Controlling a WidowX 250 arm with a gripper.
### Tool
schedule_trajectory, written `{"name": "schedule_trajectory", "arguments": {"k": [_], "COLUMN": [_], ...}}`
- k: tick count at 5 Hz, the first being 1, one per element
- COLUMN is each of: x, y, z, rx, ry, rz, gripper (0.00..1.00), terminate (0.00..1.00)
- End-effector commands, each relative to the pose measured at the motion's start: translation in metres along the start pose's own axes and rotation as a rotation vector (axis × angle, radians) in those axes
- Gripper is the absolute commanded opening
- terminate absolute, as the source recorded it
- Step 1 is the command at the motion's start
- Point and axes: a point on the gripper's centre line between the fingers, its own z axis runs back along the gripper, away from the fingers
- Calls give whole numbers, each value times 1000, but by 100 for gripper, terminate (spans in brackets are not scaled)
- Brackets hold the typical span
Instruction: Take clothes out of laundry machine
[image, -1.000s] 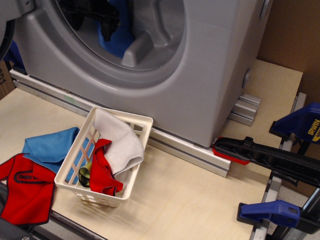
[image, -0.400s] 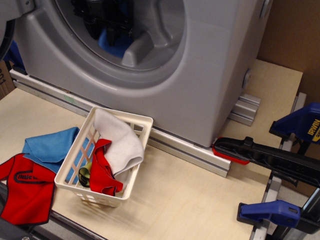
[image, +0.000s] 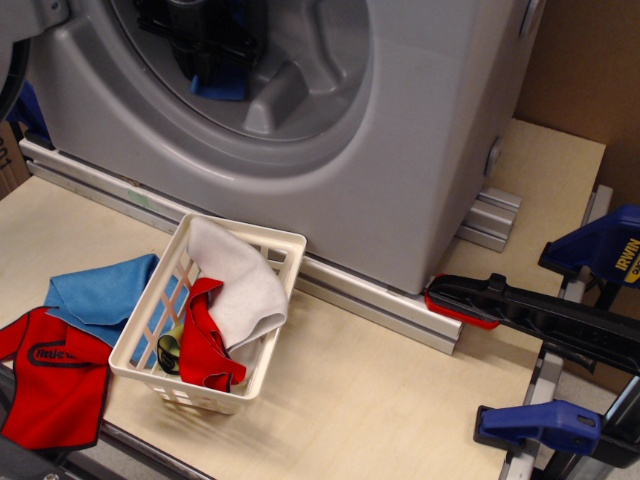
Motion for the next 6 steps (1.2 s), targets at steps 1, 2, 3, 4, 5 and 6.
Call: {"name": "schedule_trajectory", "arguments": {"k": [1, 2, 3, 4, 5, 6], "x": [5, -19, -57, -86, -108, -128], "y": [7, 0, -18, -42, -68, -80], "z": [56, 73, 90, 100, 95, 74], "rx": [-21, -56, -112, -158, -195, -247], "ry": [-109, -50, 28, 98, 185, 282], "rz": [126, 194, 212, 197, 141, 143], "gripper": [0, 0, 0, 0, 0, 0], "terminate": [0, 0, 0, 0, 0, 0]}}
